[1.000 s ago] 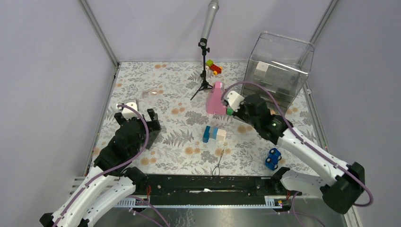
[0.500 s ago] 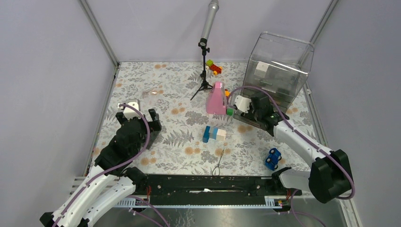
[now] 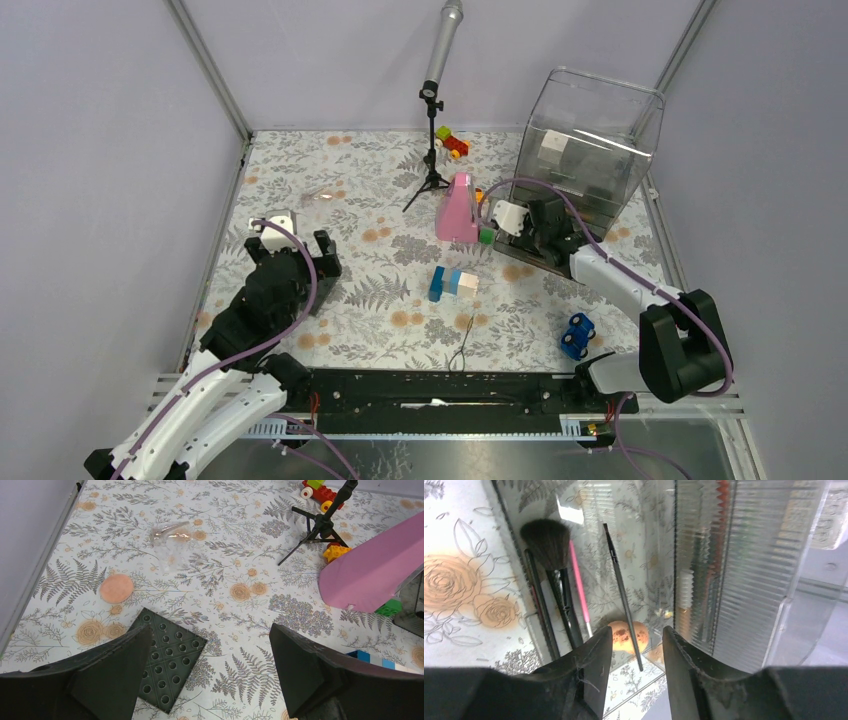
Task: Organize the makeup
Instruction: Place the makeup tool in the drawer, then pick up the makeup tool from the center of the board.
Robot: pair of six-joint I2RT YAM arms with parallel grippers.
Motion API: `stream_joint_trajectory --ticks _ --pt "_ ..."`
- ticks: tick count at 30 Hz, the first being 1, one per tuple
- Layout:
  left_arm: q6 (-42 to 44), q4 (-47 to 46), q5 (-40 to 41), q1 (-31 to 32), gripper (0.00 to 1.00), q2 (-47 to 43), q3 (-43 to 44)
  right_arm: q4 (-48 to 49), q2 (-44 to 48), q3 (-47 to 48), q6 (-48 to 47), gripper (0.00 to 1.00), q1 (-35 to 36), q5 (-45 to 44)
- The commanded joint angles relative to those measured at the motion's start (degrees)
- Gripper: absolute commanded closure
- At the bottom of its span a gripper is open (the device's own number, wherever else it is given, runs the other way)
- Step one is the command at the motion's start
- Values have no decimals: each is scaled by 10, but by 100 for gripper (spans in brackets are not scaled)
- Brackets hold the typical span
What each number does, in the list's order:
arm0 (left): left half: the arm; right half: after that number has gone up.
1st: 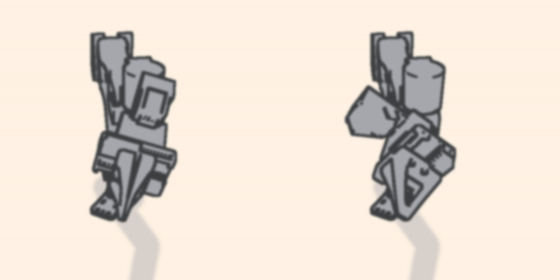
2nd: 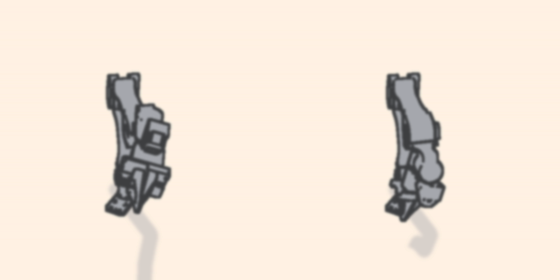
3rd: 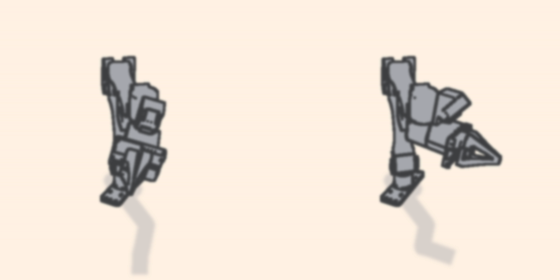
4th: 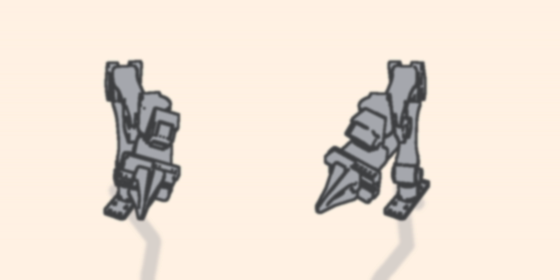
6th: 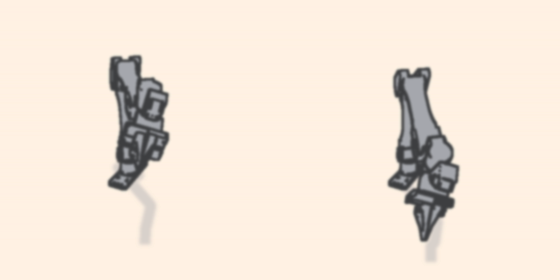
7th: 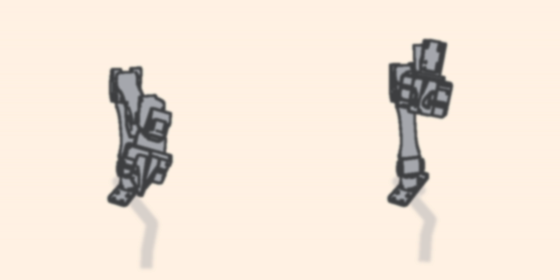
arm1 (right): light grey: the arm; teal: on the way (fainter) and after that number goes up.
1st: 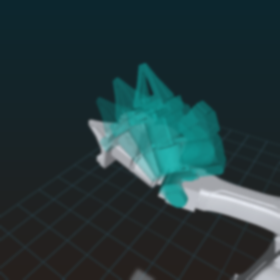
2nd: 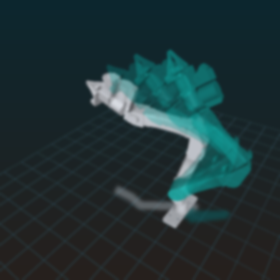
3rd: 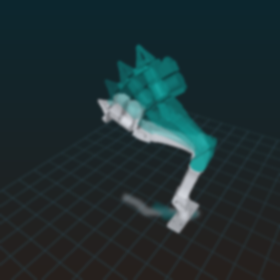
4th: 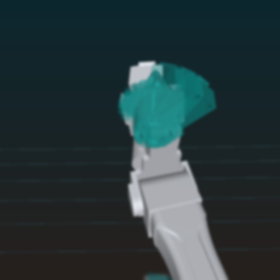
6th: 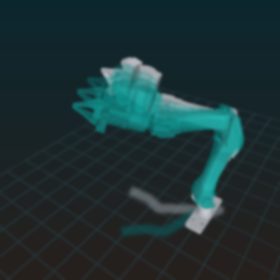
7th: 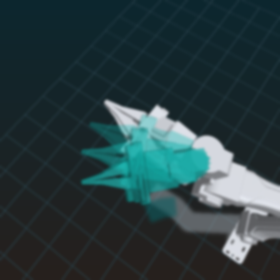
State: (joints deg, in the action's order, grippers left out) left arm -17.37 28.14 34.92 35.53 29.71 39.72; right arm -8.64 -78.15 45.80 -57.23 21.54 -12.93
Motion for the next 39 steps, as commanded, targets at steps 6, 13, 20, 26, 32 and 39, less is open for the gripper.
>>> stream_joint_trajectory --ticks 6,13,20,26,32,39 --pt "-2 -28 33 -3 1 18 5 194 103 -14 251 32 -4 -14" --pt "-32 21 118 -4 1 119 64 54 131 54 610 27 -4 -38" --pt "-34 1 7 -169 1 281 149 -66 129 81 753 25 -3 59" --pt "-51 -21 -61 -295 8 424 205 -42 187 27 744 23 -3 80" --pt "-50 -41 -72 -335 19 546 249 -54 185 28 745 22 -4 104" --pt "-24 -61 -89 -361 29 658 271 -51 191 16 753 20 -3 118"
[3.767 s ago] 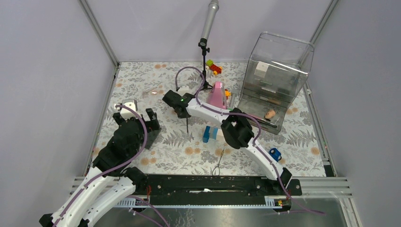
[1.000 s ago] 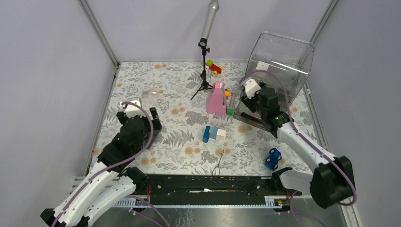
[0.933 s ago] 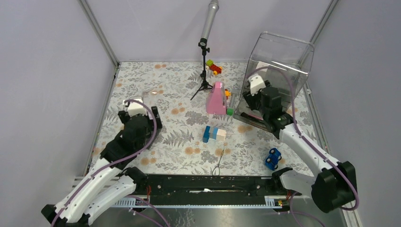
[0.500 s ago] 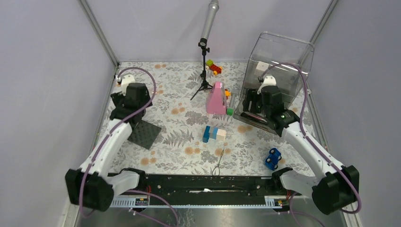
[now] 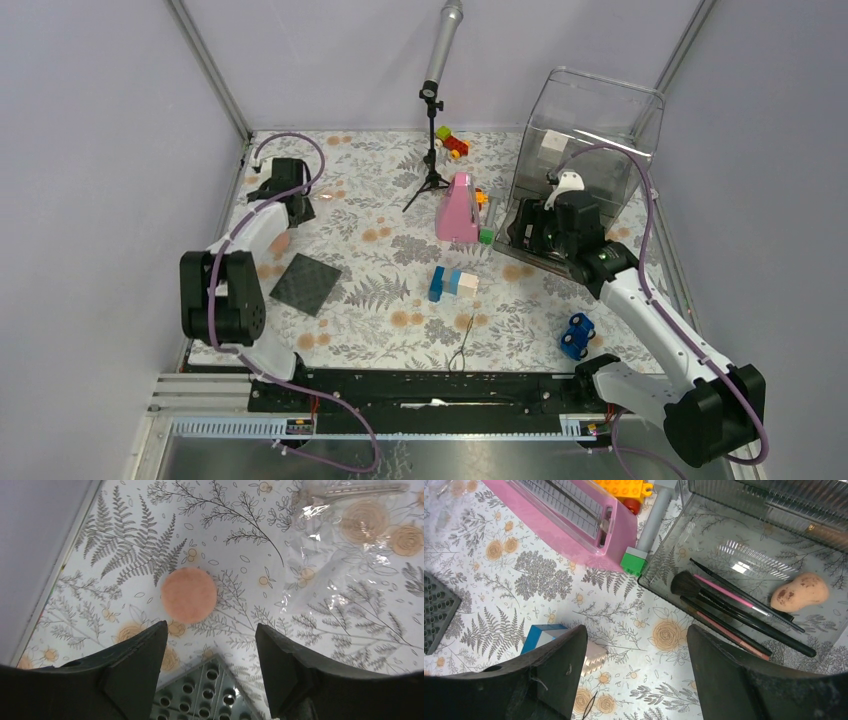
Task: Organize the makeup
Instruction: Pick up the makeup tool from the center of the board.
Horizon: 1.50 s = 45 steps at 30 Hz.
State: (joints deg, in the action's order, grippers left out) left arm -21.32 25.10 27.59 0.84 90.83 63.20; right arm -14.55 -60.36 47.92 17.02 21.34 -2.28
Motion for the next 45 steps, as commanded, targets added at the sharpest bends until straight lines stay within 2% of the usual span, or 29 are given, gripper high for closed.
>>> stream_joint_trajectory --ticks 1,7,12,16,22,23,29,32,35,41,43,45 --pt "14 -27 -17 -24 30 64 43 8 12 -6 11 20 -1 11" --pt "14 -23 -74 -57 35 130 58 7 -4 -6 10 19 -1 21" --pt "16 -22 -82 -59 47 145 62 5 -8 -5 10 18 -1 21" --pt "15 -20 -80 -61 65 151 58 5 -6 -6 8 17 -2 19" --pt "15 -13 -72 -63 97 158 59 5 -5 -7 8 17 -1 16" --pt "15 -11 -73 -63 100 156 60 5 -4 -7 7 16 -1 14" --pt "13 -10 -95 -53 100 74 61 5 10 -7 5 16 -2 6" --pt "22 -8 -104 -14 100 7 62 15 23 -12 10 15 -2 18" --pt "37 -9 -118 61 100 -74 65 35 36 -23 11 15 -1 95" --pt "75 -54 -279 210 100 -201 26 81 38 -27 117 16 -2 229" --pt "95 -95 -340 274 100 -241 -13 115 44 -38 169 17 -1 270" --pt "142 -128 -357 350 100 -272 -50 139 45 -47 221 18 -1 299"
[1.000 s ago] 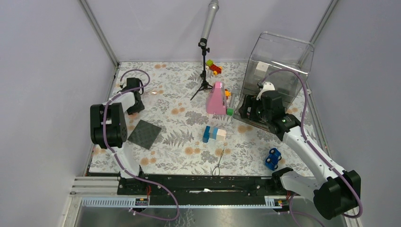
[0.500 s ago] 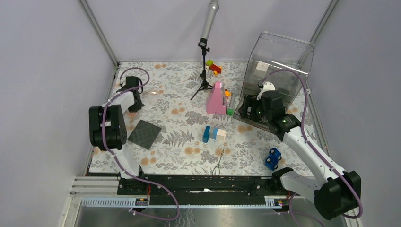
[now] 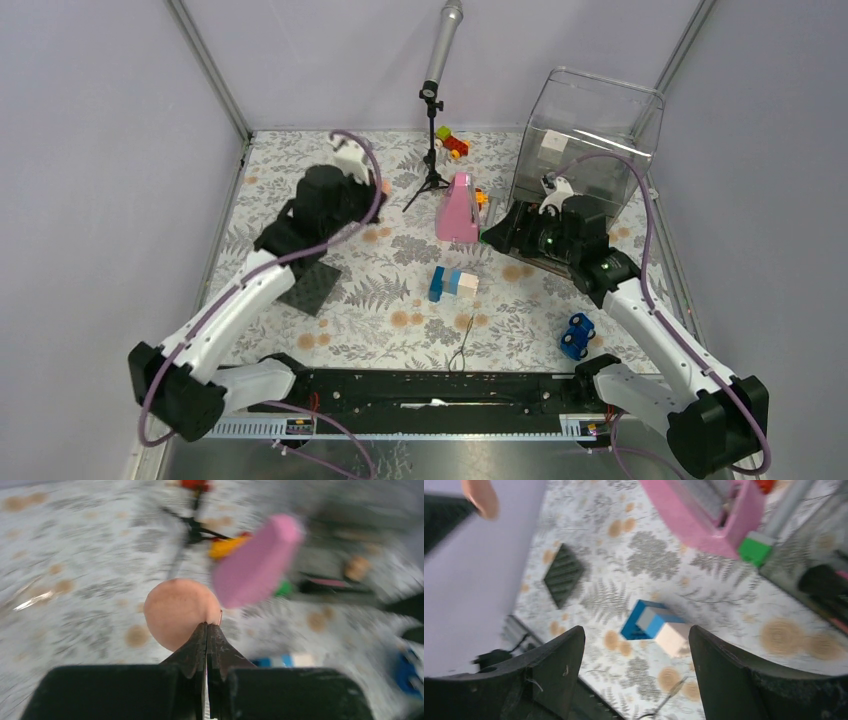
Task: Organize the makeup
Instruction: Pick up the makeup tool from the center of the board.
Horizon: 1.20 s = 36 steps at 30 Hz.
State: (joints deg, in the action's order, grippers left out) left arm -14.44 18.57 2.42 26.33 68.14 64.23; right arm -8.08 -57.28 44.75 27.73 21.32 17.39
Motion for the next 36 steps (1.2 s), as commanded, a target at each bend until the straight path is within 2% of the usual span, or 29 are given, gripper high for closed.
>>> stream_joint_trajectory --ticks 1,3,6,9,13,18,25,33,36 --pt "94 -76 -81 141 100 -53 -75 85 12 -19 138 19 -1 116" --pt "118 -90 -42 216 100 -53 -95 94 9 -27 175 22 0 139" --pt "131 -97 5 295 100 -16 -96 86 21 -38 198 23 3 151" --pt "137 -106 32 337 100 30 -88 85 49 -54 208 22 4 134" --pt "140 -124 45 376 100 77 -66 31 54 -54 193 22 4 120" --pt "153 -128 73 396 100 115 -38 9 54 -65 187 27 4 111" --pt "156 -146 105 407 100 127 -36 -27 52 -68 159 28 4 87" --pt "158 -161 103 414 100 130 -37 71 49 -112 220 35 4 130" --pt "158 -162 103 418 100 130 -38 92 41 -118 230 42 4 137"
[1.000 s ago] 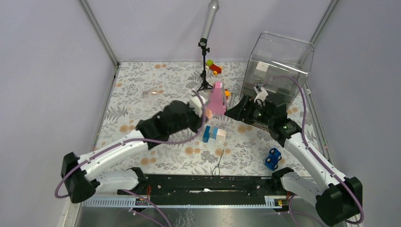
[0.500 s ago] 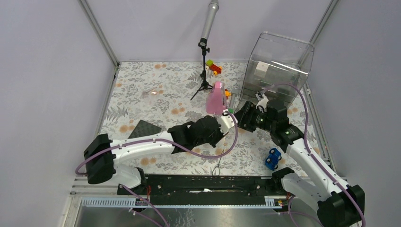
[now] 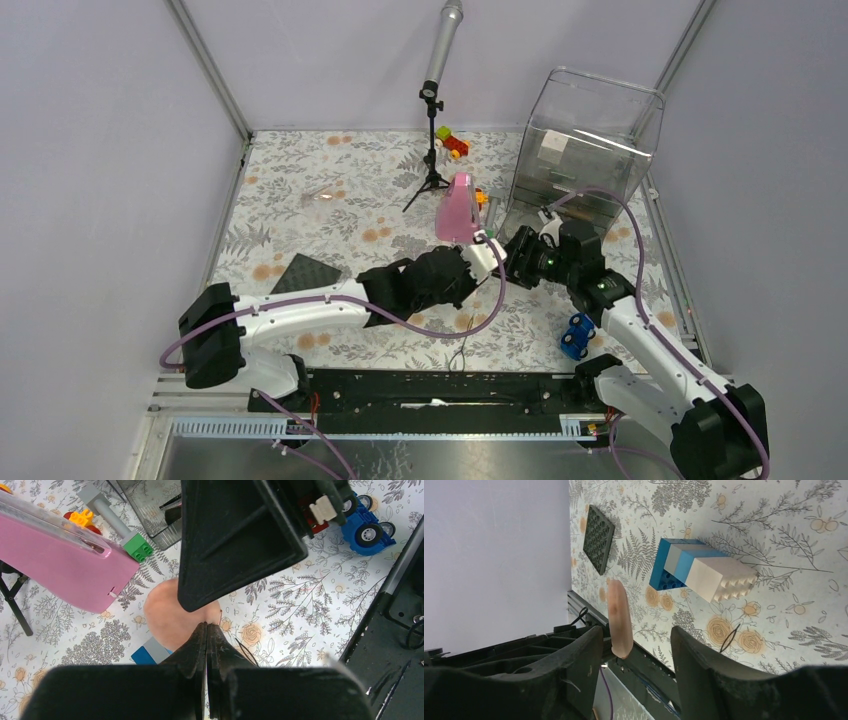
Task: Organize the makeup
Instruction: Pick up the makeup tool from the center of the board, then place the makeup tool in the drawer.
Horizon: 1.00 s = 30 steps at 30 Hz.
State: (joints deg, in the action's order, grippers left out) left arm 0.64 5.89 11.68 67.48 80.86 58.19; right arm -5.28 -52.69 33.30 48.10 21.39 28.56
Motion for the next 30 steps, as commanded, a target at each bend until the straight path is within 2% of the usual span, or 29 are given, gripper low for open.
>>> stream_joint_trajectory --ticks 1,8,11,13,16,19,22,24,30 --pt "7 -35 12 7 100 3 22 76 -5 -7 32 47 3 27" --pt "-1 -41 32 9 99 -1 13 143 -5 -32 69 83 3 42" --pt "-5 -48 57 9 87 -5 4 141 -3 -33 70 91 4 32" --pt "-5 -56 69 9 74 -12 -6 138 1 -33 69 92 3 20" --pt "-22 -72 80 9 42 -24 -20 124 7 -30 57 93 3 -6" --pt "-36 -68 95 8 22 -38 -28 79 9 -12 14 93 3 -72" --pt "-49 -64 116 8 12 -59 -47 8 -3 13 -46 93 2 -195" --pt "-64 -46 135 4 10 -72 -57 -11 -22 23 -80 94 3 -275" --pt "-114 11 151 -14 7 -133 -107 24 -74 31 -104 96 -5 -479"
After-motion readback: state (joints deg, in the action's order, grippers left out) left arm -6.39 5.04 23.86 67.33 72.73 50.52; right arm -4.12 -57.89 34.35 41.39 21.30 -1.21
